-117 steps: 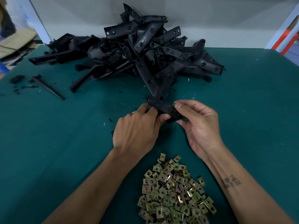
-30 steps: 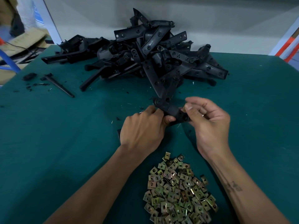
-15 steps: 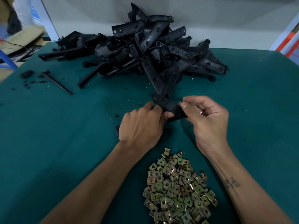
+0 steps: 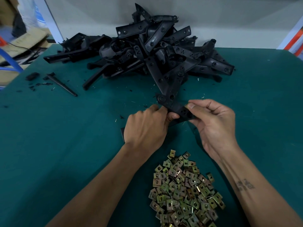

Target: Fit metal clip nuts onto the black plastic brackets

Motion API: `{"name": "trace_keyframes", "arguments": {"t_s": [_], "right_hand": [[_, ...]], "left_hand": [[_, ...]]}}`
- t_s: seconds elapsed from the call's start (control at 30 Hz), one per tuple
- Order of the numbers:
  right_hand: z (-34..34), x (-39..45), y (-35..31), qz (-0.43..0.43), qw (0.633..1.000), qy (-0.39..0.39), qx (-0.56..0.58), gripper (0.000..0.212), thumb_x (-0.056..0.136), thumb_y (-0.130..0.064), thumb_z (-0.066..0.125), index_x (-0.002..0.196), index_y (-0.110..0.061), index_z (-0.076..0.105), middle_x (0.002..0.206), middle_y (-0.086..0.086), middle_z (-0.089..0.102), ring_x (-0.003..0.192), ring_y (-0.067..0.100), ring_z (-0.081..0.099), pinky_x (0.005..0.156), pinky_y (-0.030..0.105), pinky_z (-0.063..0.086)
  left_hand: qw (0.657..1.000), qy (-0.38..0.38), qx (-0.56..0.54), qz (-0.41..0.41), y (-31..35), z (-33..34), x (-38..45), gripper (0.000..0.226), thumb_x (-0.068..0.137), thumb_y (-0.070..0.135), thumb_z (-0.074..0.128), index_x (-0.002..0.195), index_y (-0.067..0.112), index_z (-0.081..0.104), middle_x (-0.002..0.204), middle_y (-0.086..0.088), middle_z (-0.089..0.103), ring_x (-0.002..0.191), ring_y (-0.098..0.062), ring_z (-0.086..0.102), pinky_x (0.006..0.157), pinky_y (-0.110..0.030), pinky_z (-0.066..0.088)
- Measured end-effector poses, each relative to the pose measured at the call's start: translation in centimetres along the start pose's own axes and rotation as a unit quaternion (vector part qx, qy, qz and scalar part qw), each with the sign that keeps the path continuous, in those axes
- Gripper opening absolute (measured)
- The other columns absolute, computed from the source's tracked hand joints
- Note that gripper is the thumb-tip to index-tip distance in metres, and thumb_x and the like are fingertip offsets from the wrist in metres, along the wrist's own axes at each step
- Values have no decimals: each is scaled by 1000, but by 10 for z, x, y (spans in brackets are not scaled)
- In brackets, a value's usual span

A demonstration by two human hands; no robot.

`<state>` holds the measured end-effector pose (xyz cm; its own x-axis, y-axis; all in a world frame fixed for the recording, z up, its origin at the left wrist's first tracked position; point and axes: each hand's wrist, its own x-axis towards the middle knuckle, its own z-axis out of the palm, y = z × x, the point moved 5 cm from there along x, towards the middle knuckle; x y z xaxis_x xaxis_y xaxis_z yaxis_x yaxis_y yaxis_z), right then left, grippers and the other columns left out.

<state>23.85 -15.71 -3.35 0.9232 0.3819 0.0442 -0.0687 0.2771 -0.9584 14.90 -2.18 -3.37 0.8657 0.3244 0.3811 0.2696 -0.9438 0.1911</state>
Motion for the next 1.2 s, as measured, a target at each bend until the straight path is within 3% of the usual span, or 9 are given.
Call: {"name": "trace_keyframes", "arguments": {"t_s": [0.17,0.3,0.43,0.6,0.77,0.93,1.0,1.07,1.2], "right_hand": [[3,-2,1,2,1000,1,13,23,86,1,74,73,-18,80,75,4,74,79,13,72,75,28,58],[3,-3,1,9,1000,8,18,20,86,1,74,76,-16,79,77,5,75,80,15,72,80,32,59],[3,-3,0,-19,999,12,-32,18,88,0,73,81,-15,77,64,-8,69,73,10,68,85,39,57],[6,-5,-3,-95,987,-42,-124,16,88,0,74,85,-16,76,70,-10,72,66,-1,63,65,14,50],[7,-4,-3,-61,993,-72,-74,16,85,-17,68,73,-21,78,88,5,76,89,21,70,86,42,56],[0,2,-6,2,989,-120,-88,30,101,-23,51,87,-15,77,131,-2,67,123,18,63,102,43,51],[-18,-1,-15,-31,977,-65,-199,23,104,-19,54,98,-18,76,121,-8,70,111,11,67,100,40,53],[-31,-14,-22,-60,947,-49,-313,16,97,-11,65,93,-22,76,98,-7,75,91,10,68,92,39,55],[-19,-52,-10,-47,914,-201,-350,7,84,-18,79,88,-24,79,85,-3,70,78,16,64,75,33,52]], "left_hand": [[1000,3,-8,2,-1,0,0,60,102,62,18,86,18,54,88,0,66,62,-37,63,50,-34,34],[1000,3,-5,5,-1,1,0,60,102,62,18,88,18,55,90,-1,67,63,-38,63,51,-34,32],[1000,5,-7,9,-1,1,-1,57,102,62,20,91,19,56,92,-1,68,64,-38,63,51,-34,30],[1000,5,-11,4,-3,0,-2,56,102,61,21,88,19,55,90,-1,66,65,-39,63,51,-35,32],[1000,2,-11,-4,-4,1,-2,49,104,59,26,89,22,55,88,1,65,65,-37,62,53,-34,31],[1000,-2,-7,-6,-4,1,0,55,104,61,23,90,19,56,90,0,67,67,-38,63,54,-35,32],[1000,-10,-3,-10,-3,2,1,56,103,62,22,88,18,55,90,-1,67,68,-38,64,54,-35,32],[1000,-17,4,-12,-3,2,0,56,103,61,22,87,19,54,91,-1,67,69,-37,64,54,-35,33],[1000,-12,19,-16,-3,1,2,59,103,61,19,90,18,58,93,-3,68,73,-36,65,55,-35,31]]}}
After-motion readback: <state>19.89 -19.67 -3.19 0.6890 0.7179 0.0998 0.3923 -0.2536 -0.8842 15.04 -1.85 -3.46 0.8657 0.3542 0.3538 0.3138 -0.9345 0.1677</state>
